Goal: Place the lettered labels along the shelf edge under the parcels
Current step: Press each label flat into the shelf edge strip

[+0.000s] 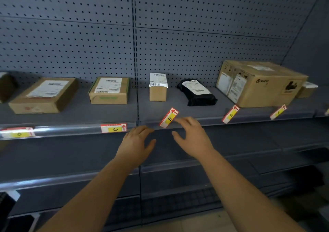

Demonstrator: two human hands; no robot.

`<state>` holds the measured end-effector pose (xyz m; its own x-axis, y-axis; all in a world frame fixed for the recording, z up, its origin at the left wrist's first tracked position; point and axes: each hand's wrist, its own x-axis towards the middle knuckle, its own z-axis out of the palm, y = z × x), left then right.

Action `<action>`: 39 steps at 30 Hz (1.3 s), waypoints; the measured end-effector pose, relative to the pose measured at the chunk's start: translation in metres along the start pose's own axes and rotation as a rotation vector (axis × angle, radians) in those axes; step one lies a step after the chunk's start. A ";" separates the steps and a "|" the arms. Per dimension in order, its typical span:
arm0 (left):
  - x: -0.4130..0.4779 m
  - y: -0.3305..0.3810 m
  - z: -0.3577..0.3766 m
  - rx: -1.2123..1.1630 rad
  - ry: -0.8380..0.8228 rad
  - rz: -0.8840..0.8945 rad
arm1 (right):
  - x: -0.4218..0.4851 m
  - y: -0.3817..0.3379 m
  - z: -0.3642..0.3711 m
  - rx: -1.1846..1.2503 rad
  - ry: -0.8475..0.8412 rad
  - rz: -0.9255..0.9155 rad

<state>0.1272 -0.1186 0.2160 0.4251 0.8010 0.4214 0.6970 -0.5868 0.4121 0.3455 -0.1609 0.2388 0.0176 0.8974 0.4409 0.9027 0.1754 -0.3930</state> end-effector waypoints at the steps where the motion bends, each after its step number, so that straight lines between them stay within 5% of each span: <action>1: 0.008 0.000 0.004 0.004 0.018 0.012 | 0.011 0.004 -0.001 -0.028 0.022 -0.015; 10: 0.056 -0.002 0.031 0.052 0.096 0.010 | 0.068 0.033 0.002 -0.283 -0.132 -0.170; 17: 0.061 0.010 0.053 0.163 0.152 -0.026 | 0.034 0.062 0.015 -0.237 -0.075 -0.054; 39: 0.065 0.033 0.063 0.237 0.140 -0.072 | 0.032 0.076 0.024 -0.086 -0.055 -0.107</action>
<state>0.2143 -0.0783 0.2059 0.2970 0.8059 0.5121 0.8450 -0.4716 0.2521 0.4044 -0.1097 0.2039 -0.1021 0.8967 0.4308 0.9317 0.2380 -0.2744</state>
